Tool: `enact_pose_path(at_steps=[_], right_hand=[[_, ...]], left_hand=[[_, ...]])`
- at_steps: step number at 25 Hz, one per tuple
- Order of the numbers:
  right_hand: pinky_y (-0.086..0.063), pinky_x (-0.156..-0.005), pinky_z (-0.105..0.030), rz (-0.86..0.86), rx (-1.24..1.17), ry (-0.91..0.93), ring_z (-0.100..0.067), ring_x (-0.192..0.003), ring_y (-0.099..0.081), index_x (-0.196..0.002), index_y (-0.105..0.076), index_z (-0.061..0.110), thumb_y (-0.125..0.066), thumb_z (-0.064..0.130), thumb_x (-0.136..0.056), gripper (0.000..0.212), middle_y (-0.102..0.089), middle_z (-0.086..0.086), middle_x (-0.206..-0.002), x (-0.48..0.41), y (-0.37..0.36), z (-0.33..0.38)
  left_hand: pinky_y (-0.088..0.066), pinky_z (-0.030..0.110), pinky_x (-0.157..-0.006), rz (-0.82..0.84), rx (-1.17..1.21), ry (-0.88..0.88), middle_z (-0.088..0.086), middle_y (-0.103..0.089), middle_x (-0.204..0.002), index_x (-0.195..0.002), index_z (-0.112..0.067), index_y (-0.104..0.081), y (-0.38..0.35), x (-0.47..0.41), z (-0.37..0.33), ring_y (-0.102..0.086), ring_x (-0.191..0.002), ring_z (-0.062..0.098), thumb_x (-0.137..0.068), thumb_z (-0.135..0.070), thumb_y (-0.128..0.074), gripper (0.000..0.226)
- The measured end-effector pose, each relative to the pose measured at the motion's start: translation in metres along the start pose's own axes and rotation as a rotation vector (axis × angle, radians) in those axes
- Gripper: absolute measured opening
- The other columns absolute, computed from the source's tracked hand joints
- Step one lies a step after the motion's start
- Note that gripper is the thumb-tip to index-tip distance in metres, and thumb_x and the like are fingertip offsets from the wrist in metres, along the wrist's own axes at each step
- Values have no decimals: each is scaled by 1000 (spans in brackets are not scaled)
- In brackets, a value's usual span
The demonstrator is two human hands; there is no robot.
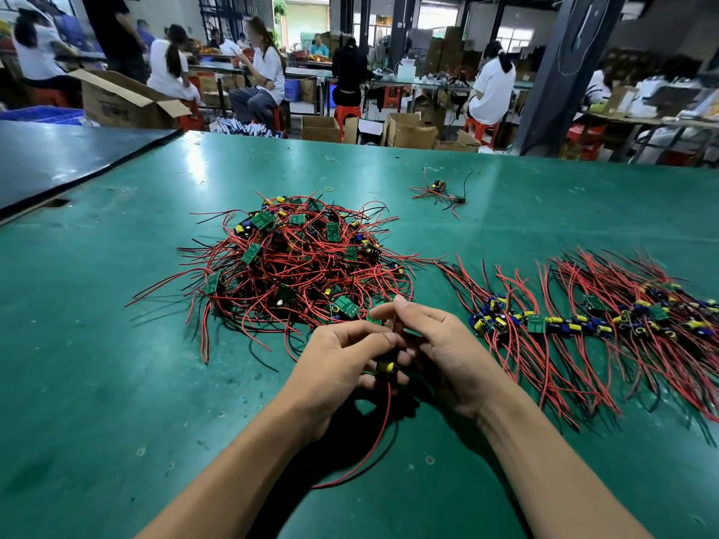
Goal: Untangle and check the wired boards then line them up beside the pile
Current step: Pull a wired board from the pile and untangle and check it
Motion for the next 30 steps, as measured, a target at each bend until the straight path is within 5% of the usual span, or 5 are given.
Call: enact_pose_path(at_steps=[9, 19, 23, 26, 30], right_hand=[[-44, -58, -27, 11, 4, 78, -16, -63, -51, -103, -77, 18, -77, 27, -79, 26, -61, -6, -80, -6, 15, -2], [-35, -62, -35, -71, -41, 43, -23, -70, -50, -77, -73, 17, -94, 24, -56, 30, -60, -16, -83, -7, 19, -5], [-45, -53, -29, 64, -125, -59, -14, -51, -54, -84, -73, 20, -81, 29, -78, 14, -57, -6, -70, -2, 6, -7], [-53, -52, -26, 234, -91, -95, -8, -53, -58, -114, -75, 20, -64, 35, -93, 28, -63, 2, -68, 5, -6, -8], [-54, -52, -28, 198, -80, -41, -9, -53, -60, -112, -76, 16, -66, 40, -91, 34, -55, 5, -57, 4, -6, -6]], left_hand=[[-55, 29, -59, -46, -18, 16, 13, -69, -70, -69, -16, -73, 4, -2, 1, -64, -55, 20, -92, -7, -59, 28], [-51, 26, -55, -1, 0, 28, 10, -67, -67, -74, -18, -75, 3, -2, 3, -62, -53, 20, -93, -14, -60, 25], [-52, 25, -52, 85, 82, 51, 11, -66, -65, -75, -14, -74, -3, 0, 5, -61, -52, 21, -93, -9, -58, 25], [-49, 25, -47, 133, 188, 78, 10, -61, -61, -82, -6, -72, -5, -1, 5, -57, -51, 18, -89, -5, -57, 17], [-48, 24, -48, 161, 191, 93, 7, -56, -62, -74, -8, -71, -6, 0, 4, -52, -51, 14, -87, -11, -60, 18]])
Point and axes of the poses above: each hand's wrist, its own x-axis away from the middle knuckle, its own y-axis out of the back of the hand, z = x × y, the point moved 5 cm from there along -x, towards the middle knuckle
